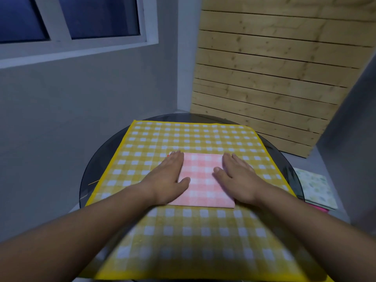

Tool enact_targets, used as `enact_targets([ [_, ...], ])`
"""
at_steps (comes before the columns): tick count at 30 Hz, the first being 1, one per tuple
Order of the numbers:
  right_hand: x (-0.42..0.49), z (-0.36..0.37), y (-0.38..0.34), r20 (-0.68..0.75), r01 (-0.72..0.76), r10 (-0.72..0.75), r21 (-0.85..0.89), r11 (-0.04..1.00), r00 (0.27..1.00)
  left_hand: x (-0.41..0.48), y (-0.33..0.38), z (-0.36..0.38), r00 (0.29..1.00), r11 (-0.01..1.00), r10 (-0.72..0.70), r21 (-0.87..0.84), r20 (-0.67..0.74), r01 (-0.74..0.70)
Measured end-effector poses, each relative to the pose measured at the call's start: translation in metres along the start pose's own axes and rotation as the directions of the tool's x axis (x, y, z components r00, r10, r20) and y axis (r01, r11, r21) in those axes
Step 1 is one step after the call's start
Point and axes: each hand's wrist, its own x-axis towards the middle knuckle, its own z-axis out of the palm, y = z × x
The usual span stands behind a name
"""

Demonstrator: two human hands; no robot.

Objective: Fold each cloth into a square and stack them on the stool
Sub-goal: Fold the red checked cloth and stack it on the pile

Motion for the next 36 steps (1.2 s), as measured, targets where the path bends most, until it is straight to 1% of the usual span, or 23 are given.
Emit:
enact_targets([
  [2,-0.003,-0.002,-0.002,0.014,-0.009,0.008,0.017,1.000,1.000,0.004,0.002,-0.005,0.996,0.989,-0.041,-0.145,-0.077,0.029],
  [4,-0.003,0.001,-0.004,0.027,-0.014,0.014,0.012,1.000,1.000,0.008,0.006,-0.005,0.990,0.973,-0.092,-0.222,-0.102,0.068],
  [7,0.003,0.006,-0.005,0.020,-0.019,0.018,0.057,0.998,1.000,0.011,0.010,-0.001,0.982,0.955,-0.147,-0.277,-0.114,0.111],
  [10,0.005,0.006,-0.006,0.024,-0.019,0.017,0.098,0.995,1.000,0.009,0.013,0.002,0.970,0.944,-0.178,-0.307,-0.165,0.121],
  [14,0.004,0.012,-0.003,0.031,-0.010,0.009,0.056,0.998,0.999,0.001,0.013,0.000,0.955,0.924,-0.194,-0.370,-0.226,0.100],
  [15,0.002,0.011,-0.003,0.029,-0.006,0.004,0.071,0.997,1.000,-0.001,0.013,-0.001,0.950,0.921,-0.204,-0.376,-0.238,0.103],
  [16,0.000,0.008,-0.003,0.016,-0.008,0.006,0.132,0.991,1.000,-0.002,0.013,-0.003,0.941,0.921,-0.228,-0.370,-0.251,0.125],
  [18,-0.002,-0.001,-0.004,-0.076,-0.008,0.032,0.302,0.953,0.997,-0.003,0.016,-0.010,0.907,0.917,-0.328,-0.319,-0.265,0.239],
  [19,-0.003,-0.005,-0.003,-0.132,-0.016,0.070,0.371,0.929,0.989,-0.003,0.018,-0.016,0.885,0.904,-0.391,-0.286,-0.252,0.318],
  [20,-0.003,-0.011,-0.002,-0.169,-0.052,0.132,0.411,0.910,0.977,-0.003,0.019,-0.022,0.867,0.882,-0.449,-0.264,-0.218,0.390],
  [21,-0.002,-0.015,0.000,-0.176,-0.114,0.207,0.432,0.895,0.962,-0.004,0.020,-0.028,0.854,0.858,-0.493,-0.255,-0.167,0.446],
  [23,-0.001,-0.022,0.001,-0.116,-0.229,0.324,0.493,0.840,0.939,-0.006,0.021,-0.038,0.843,0.830,-0.535,-0.220,-0.055,0.513],
  [24,-0.002,-0.024,0.000,-0.063,-0.263,0.351,0.543,0.798,0.934,-0.007,0.020,-0.042,0.840,0.827,-0.542,-0.194,-0.020,0.528],
  [25,-0.002,-0.025,-0.002,-0.020,-0.278,0.360,0.597,0.752,0.933,-0.007,0.020,-0.044,0.838,0.824,-0.546,-0.182,-0.001,0.537],
  [28,-0.003,-0.026,-0.008,0.089,-0.296,0.346,0.735,0.610,0.934,-0.005,0.018,-0.049,0.821,0.795,-0.570,-0.230,0.033,0.562],
  [31,-0.003,-0.026,-0.011,0.152,-0.324,0.350,0.797,0.509,0.924,-0.004,0.015,-0.050,0.811,0.776,-0.582,-0.260,0.055,0.575],
  [33,-0.003,-0.026,-0.010,0.159,-0.337,0.366,0.798,0.499,0.917,-0.004,0.013,-0.050,0.806,0.752,-0.588,-0.321,0.067,0.575],
  [36,-0.003,-0.022,-0.006,0.095,-0.306,0.361,0.747,0.590,0.928,-0.004,0.015,-0.053,0.827,0.739,-0.555,-0.401,0.094,0.542],
])
